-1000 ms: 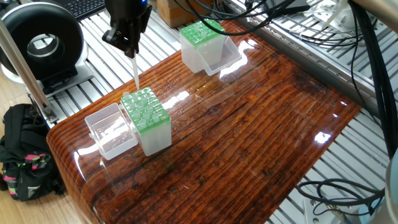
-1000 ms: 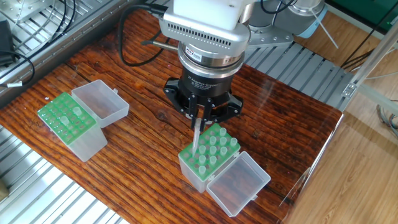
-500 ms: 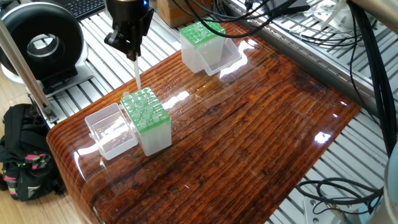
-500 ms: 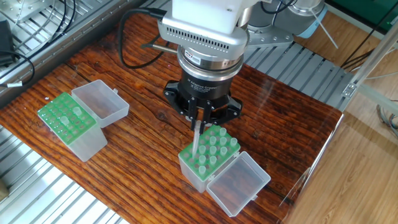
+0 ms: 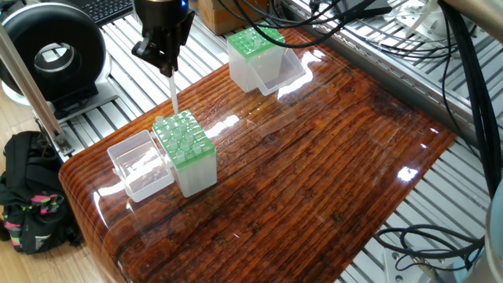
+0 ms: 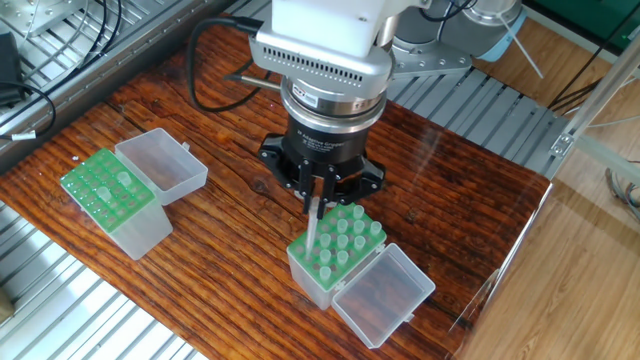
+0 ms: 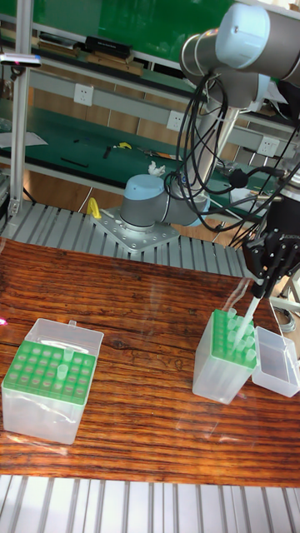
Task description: Transfer all large pipette tips from one holder to another
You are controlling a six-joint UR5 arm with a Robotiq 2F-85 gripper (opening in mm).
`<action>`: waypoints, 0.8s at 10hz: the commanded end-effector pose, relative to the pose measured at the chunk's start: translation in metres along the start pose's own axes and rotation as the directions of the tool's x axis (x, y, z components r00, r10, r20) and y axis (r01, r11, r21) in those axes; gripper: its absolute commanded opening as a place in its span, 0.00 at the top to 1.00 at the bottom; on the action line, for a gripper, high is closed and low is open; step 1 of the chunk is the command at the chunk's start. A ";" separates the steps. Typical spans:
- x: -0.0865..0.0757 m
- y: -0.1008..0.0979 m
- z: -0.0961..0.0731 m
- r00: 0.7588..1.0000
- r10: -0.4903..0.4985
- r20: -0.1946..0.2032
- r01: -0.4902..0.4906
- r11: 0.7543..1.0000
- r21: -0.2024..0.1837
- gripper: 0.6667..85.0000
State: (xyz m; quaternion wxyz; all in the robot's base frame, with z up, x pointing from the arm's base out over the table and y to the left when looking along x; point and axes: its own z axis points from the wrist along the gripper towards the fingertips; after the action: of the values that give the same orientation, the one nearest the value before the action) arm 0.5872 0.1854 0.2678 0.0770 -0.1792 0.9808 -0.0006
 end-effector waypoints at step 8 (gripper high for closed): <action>0.002 0.006 0.007 0.999 -0.028 -0.023 0.027 0.999 -0.037 0.89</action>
State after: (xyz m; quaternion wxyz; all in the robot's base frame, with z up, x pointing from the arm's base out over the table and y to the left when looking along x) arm 0.5838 0.1870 0.2609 0.0623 -0.1898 0.9798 0.0074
